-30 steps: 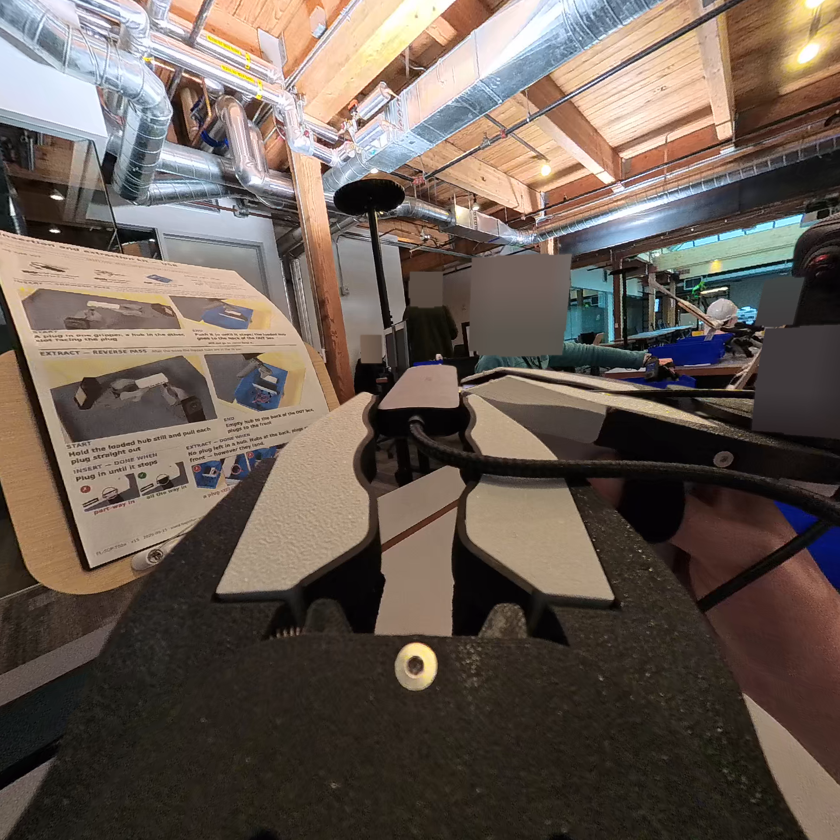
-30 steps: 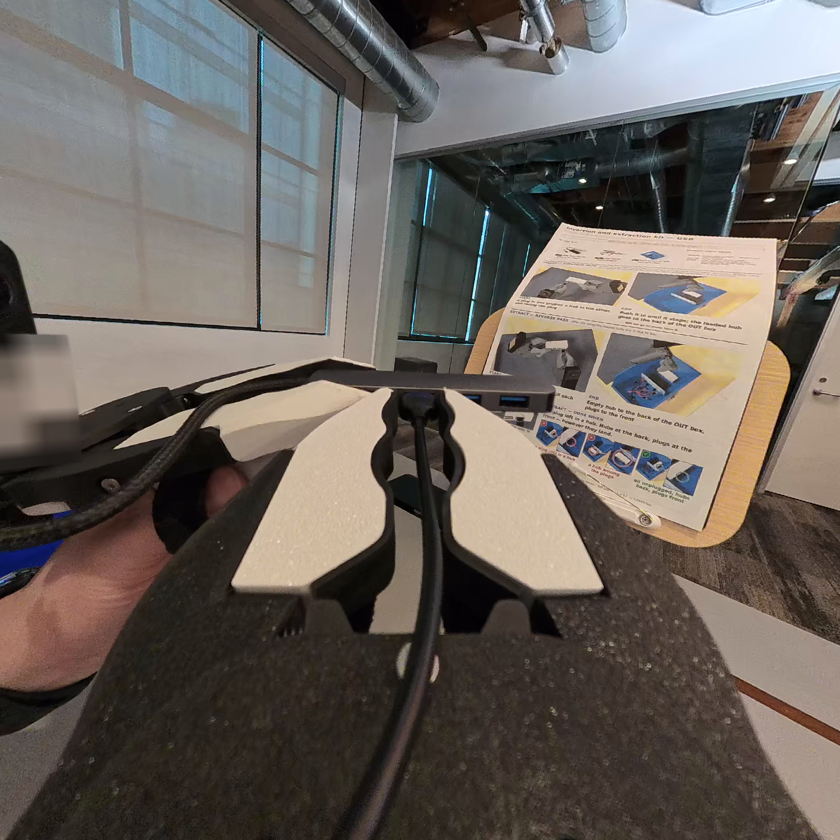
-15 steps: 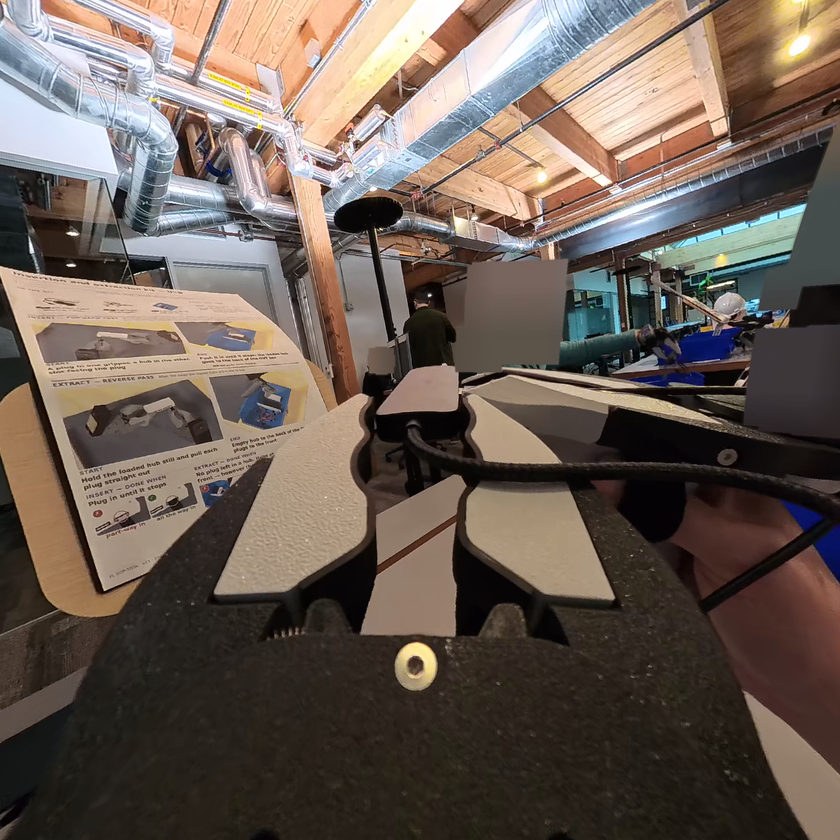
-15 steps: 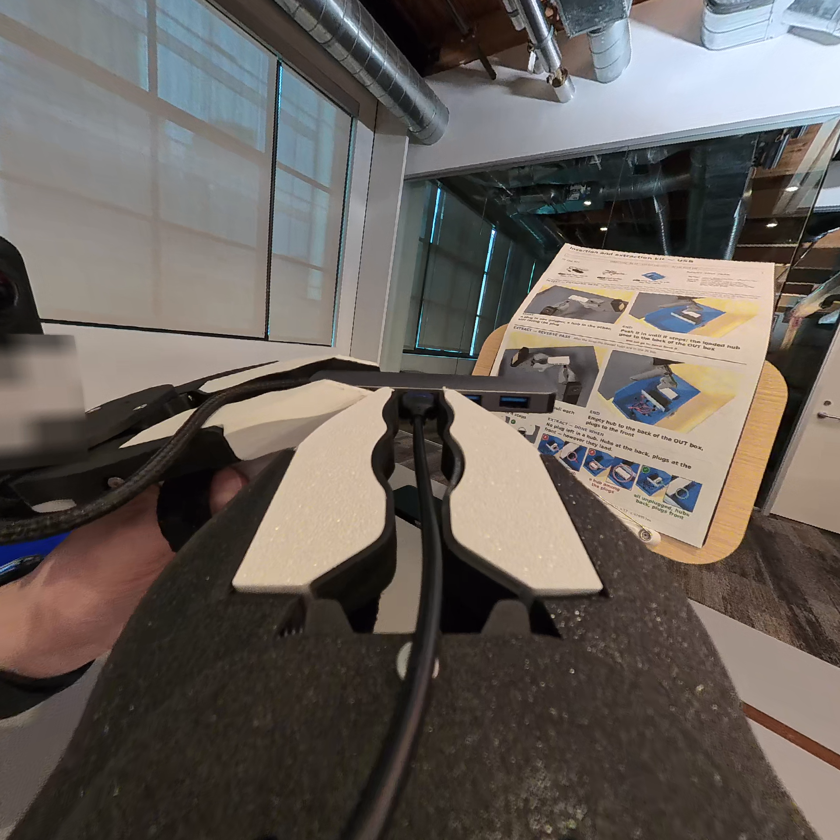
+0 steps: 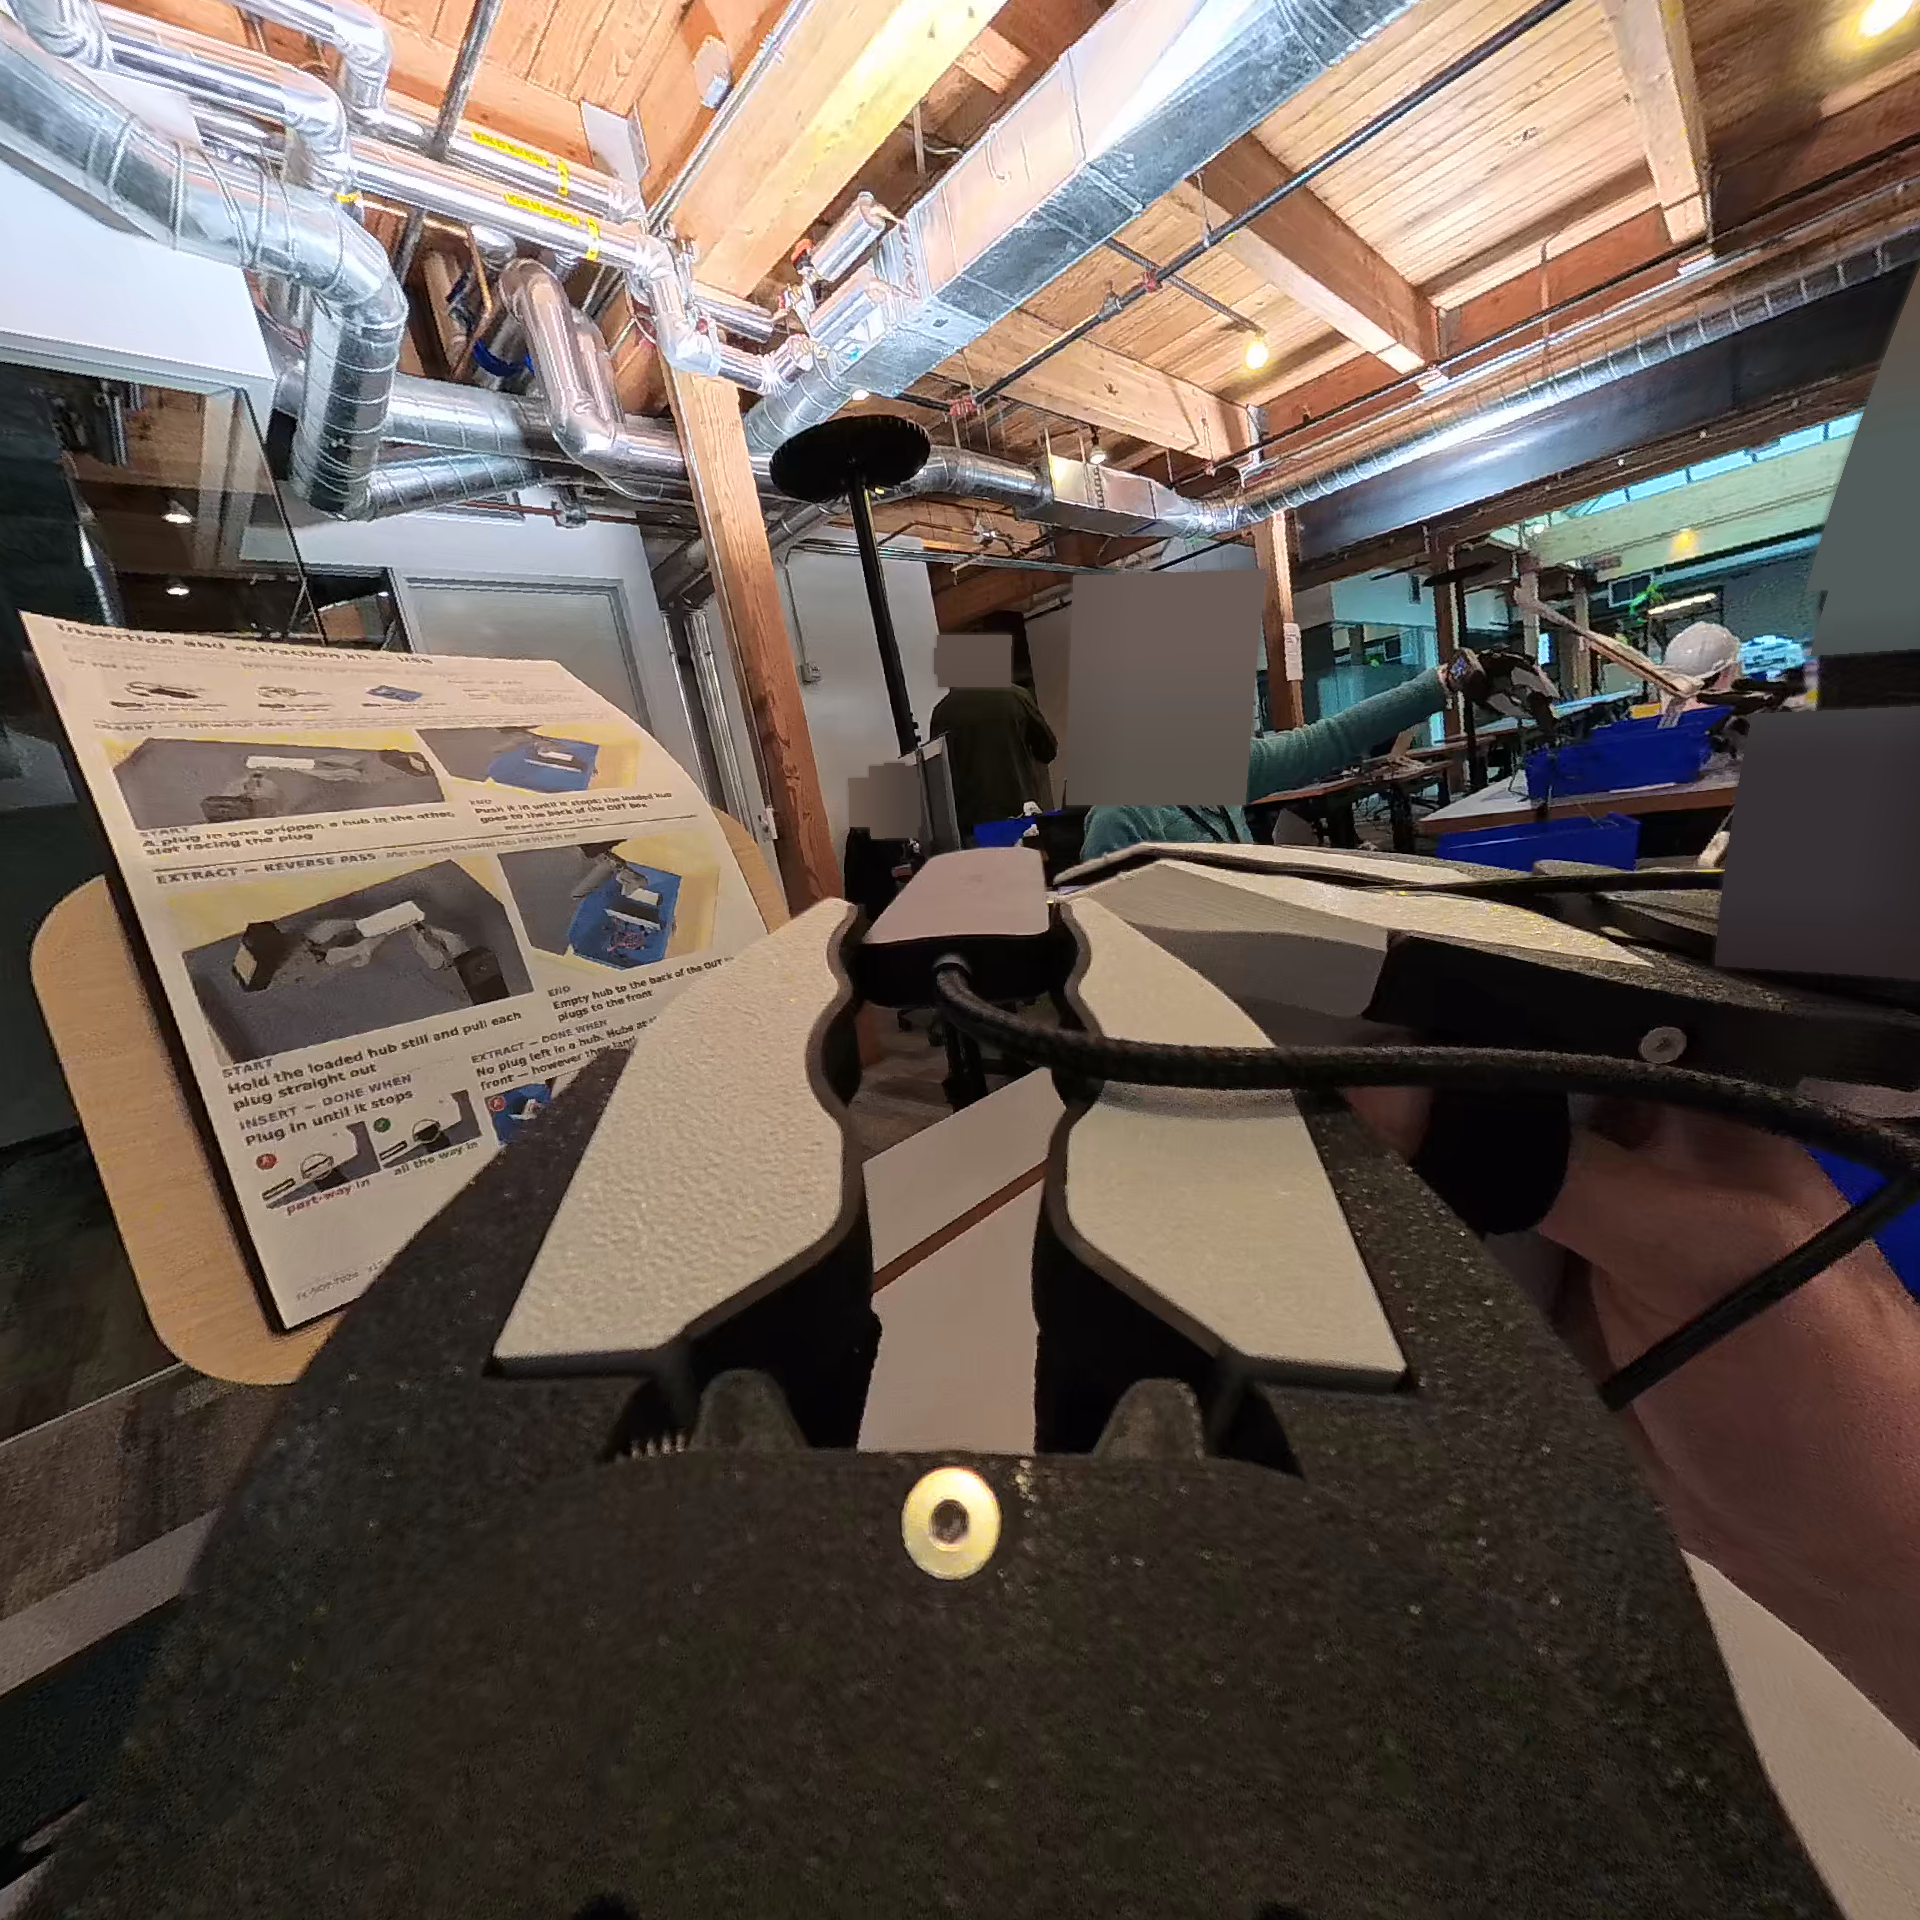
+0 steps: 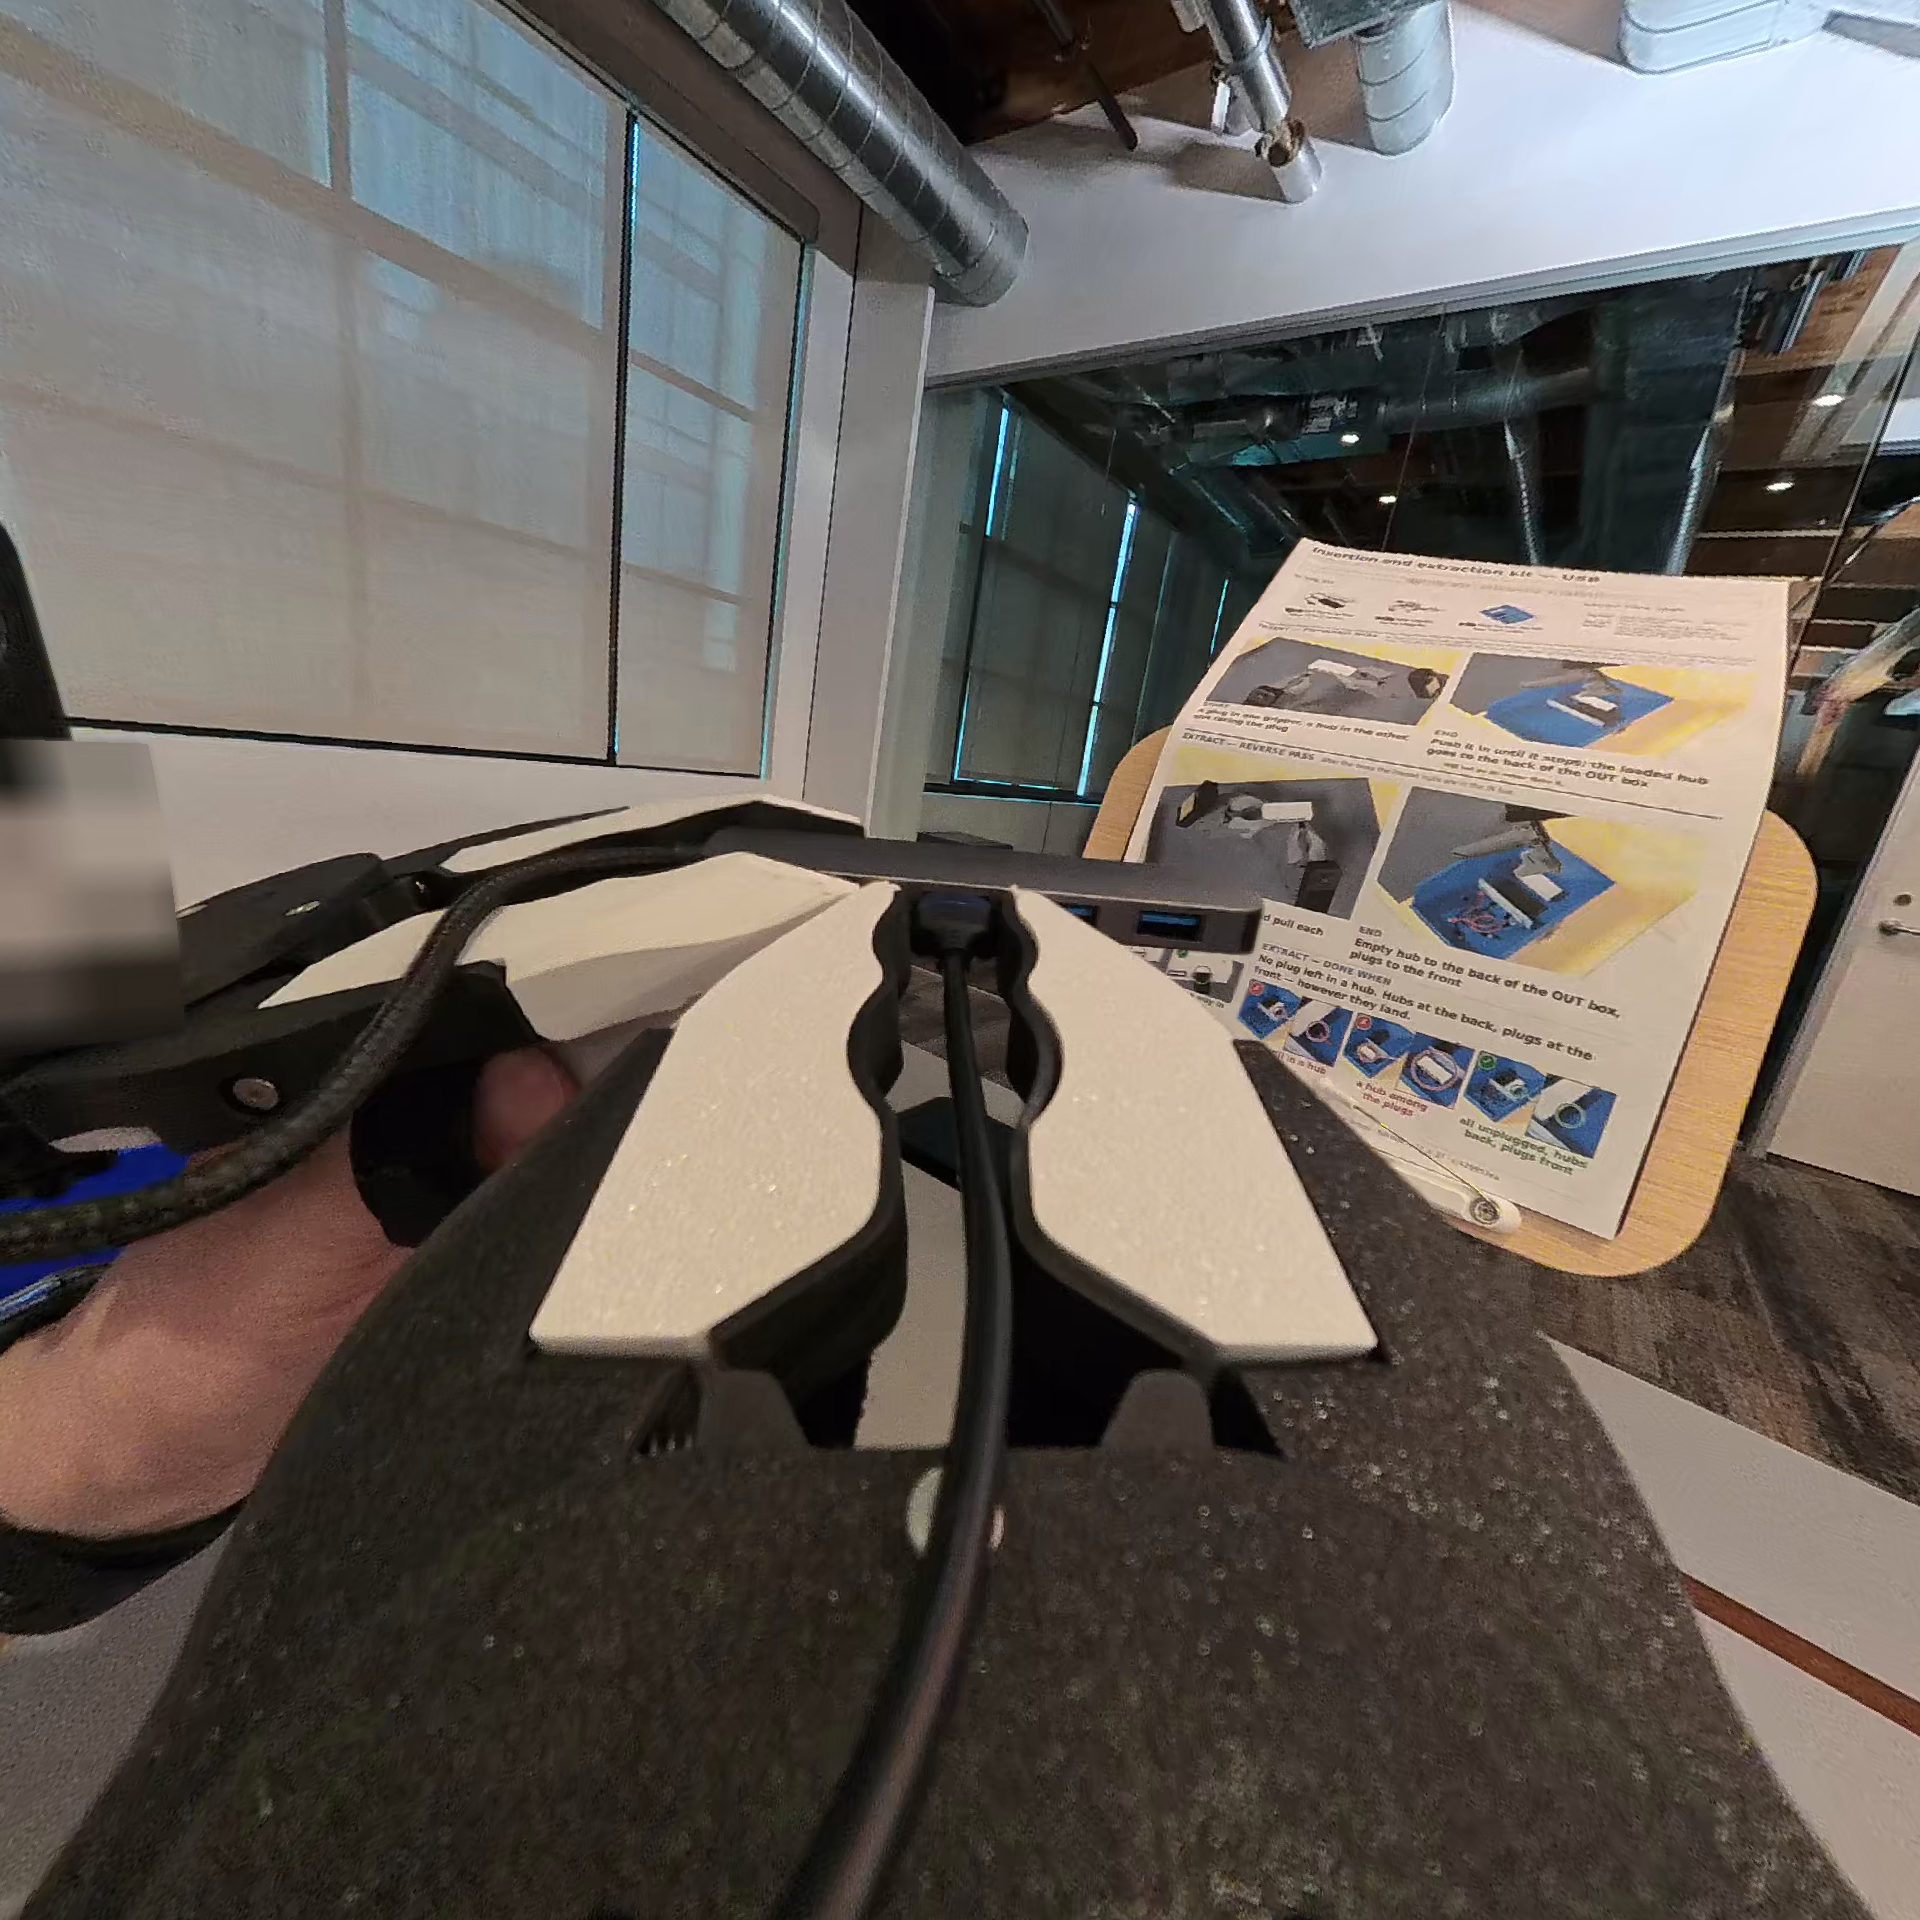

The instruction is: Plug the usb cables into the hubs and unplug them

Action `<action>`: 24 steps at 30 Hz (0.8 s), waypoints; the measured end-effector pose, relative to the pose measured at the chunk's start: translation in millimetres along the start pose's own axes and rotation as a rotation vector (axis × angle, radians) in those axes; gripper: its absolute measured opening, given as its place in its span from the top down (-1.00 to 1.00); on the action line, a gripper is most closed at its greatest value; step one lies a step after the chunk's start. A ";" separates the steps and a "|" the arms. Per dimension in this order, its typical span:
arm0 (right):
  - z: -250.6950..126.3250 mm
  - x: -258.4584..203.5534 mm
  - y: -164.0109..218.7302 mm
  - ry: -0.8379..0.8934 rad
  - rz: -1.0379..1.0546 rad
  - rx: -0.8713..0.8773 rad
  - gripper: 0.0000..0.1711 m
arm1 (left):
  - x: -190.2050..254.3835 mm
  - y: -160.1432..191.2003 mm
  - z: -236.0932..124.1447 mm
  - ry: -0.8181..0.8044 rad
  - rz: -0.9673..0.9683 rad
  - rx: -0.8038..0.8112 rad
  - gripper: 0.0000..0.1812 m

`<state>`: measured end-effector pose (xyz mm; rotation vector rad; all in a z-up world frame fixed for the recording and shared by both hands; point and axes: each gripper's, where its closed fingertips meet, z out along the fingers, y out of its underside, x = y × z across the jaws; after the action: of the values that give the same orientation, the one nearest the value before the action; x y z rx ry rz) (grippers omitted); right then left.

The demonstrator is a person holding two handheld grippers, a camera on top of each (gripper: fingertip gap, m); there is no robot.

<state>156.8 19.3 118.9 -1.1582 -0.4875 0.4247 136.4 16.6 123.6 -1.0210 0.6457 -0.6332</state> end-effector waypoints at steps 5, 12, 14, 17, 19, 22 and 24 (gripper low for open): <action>-1.2 0.0 -2.8 0.015 0.003 0.005 0.82 | 1.2 -2.2 0.5 0.006 -0.009 0.010 0.63; -3.1 -2.0 -5.6 0.043 -0.019 0.010 0.82 | 2.7 -4.7 -1.2 0.018 -0.009 0.032 0.63; -4.0 -1.7 -5.8 0.053 -0.026 0.011 0.82 | 3.3 -4.5 -0.7 0.023 -0.017 0.029 0.63; -5.4 -1.4 -6.8 0.059 -0.036 0.015 0.82 | 4.6 -5.0 -0.2 0.034 -0.028 0.030 0.63; -6.6 -1.3 -8.0 0.063 -0.047 0.017 0.82 | 5.8 -6.0 0.3 0.040 -0.028 0.028 0.63; -12.2 -0.8 -14.1 0.077 -0.055 0.054 0.82 | -14.5 -5.2 -0.7 -0.070 -0.040 0.027 0.63; -27.1 6.1 -30.2 0.112 -0.051 0.126 0.82 | -58.5 -10.7 -11.1 -0.114 -0.199 0.060 0.63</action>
<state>179.3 -8.2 139.5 -1.0394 -0.3861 0.3399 88.3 49.4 140.2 -1.0648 0.4254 -0.7579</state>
